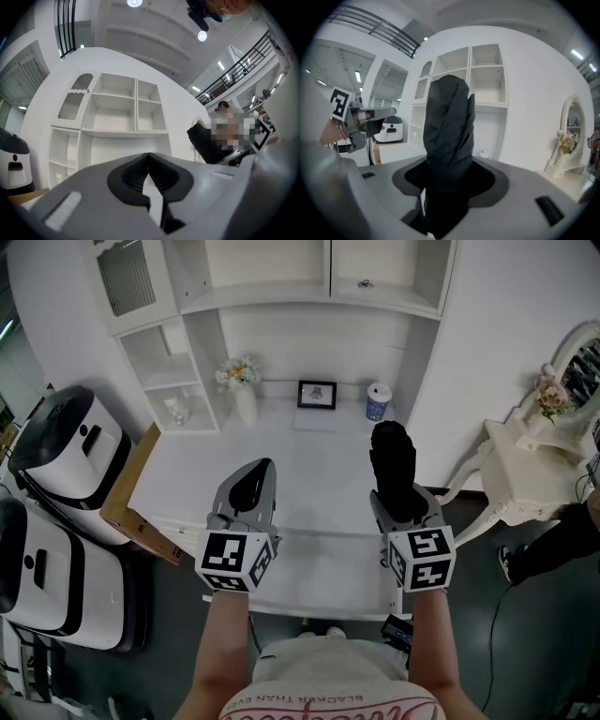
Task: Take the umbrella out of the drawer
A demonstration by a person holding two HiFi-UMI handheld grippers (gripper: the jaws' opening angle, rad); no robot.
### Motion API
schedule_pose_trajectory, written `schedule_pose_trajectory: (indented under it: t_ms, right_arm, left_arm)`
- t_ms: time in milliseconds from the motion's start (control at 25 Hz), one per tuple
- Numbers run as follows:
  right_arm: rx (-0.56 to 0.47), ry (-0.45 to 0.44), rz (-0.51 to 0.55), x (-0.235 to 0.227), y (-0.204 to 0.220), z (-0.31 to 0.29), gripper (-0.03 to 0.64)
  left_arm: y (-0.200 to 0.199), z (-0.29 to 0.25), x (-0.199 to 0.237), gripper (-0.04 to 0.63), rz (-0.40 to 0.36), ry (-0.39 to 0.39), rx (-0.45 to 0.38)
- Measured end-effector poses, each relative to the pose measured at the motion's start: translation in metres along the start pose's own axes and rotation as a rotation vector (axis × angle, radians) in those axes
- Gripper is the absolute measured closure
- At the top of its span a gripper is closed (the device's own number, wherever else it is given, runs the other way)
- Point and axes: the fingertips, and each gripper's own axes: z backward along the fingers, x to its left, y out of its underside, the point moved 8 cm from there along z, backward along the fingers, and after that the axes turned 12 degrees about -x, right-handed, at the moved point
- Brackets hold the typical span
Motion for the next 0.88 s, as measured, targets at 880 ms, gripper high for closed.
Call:
schedule_pose_trajectory:
  t_ms: [880]
  right_arm:
    - [-0.318, 0.116, 0.047, -0.018, -0.043, 0.028, 0.377]
  left_arm:
    - [-0.031, -0.006, -0.002, 0.586, -0.073, 0.008, -0.136]
